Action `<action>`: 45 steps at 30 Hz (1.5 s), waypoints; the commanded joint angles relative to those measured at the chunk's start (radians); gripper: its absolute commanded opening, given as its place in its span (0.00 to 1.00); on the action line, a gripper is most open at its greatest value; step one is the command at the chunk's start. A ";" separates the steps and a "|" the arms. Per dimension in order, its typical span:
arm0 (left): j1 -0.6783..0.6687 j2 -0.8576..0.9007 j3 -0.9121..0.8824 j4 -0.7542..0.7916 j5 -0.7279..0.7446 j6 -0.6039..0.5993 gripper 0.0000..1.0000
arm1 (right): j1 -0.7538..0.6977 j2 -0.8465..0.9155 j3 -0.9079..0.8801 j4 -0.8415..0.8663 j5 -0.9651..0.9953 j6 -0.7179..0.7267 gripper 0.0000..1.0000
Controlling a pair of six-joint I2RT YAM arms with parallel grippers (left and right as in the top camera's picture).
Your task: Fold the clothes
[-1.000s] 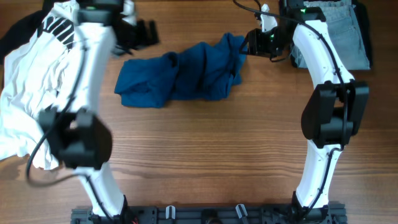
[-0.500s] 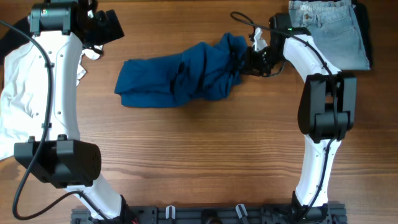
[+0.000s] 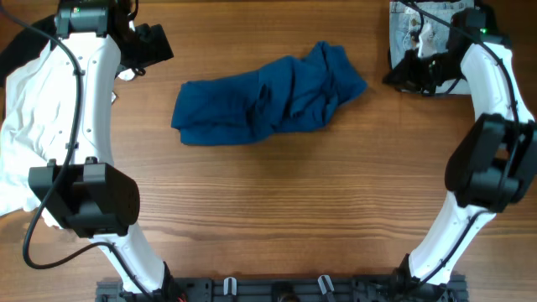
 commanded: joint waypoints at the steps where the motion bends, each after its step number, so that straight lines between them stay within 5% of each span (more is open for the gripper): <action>1: 0.005 0.006 -0.005 -0.001 -0.017 -0.002 1.00 | 0.086 -0.121 0.026 0.013 0.023 -0.061 0.04; 3: 0.005 0.006 -0.005 -0.001 -0.017 -0.002 1.00 | 0.118 -0.143 0.026 0.040 0.132 -0.023 0.08; 5: 0.005 0.006 -0.005 -0.001 -0.018 -0.002 1.00 | 0.129 -0.130 0.025 0.060 0.164 -0.017 0.28; 7: 0.005 0.008 -0.005 -0.001 -0.018 -0.002 1.00 | 0.132 -0.077 0.024 0.099 0.220 -0.036 0.62; 8: 0.005 0.010 -0.005 -0.001 -0.018 -0.002 1.00 | 0.135 -0.048 0.024 0.116 0.225 -0.064 0.69; 13: 0.005 0.010 -0.005 -0.001 -0.017 -0.002 1.00 | 0.158 0.079 0.024 0.192 0.207 -0.109 0.83; 18: 0.005 0.010 -0.005 -0.008 -0.018 -0.002 1.00 | 0.166 0.185 0.024 0.264 -0.012 -0.101 0.83; 23: 0.005 0.010 -0.005 -0.008 -0.018 -0.002 1.00 | 0.188 0.259 0.024 0.269 -0.145 -0.101 0.76; 26: 0.005 0.010 -0.005 -0.008 -0.018 -0.002 1.00 | 0.222 0.275 0.024 0.281 -0.168 -0.086 0.51; 28: 0.005 0.010 -0.005 -0.009 -0.018 -0.002 1.00 | 0.235 0.275 0.024 0.301 -0.167 -0.069 0.11; 29: 0.005 0.010 -0.005 -0.009 -0.017 -0.002 1.00 | 0.231 0.272 0.024 0.304 -0.155 -0.042 0.04; 38: 0.005 0.010 -0.005 -0.005 -0.018 -0.002 1.00 | 0.021 -0.005 0.026 0.082 0.011 -0.165 0.04; 45: 0.005 0.010 -0.005 -0.005 -0.018 -0.002 1.00 | 0.114 -0.158 0.026 0.008 0.029 -0.183 0.04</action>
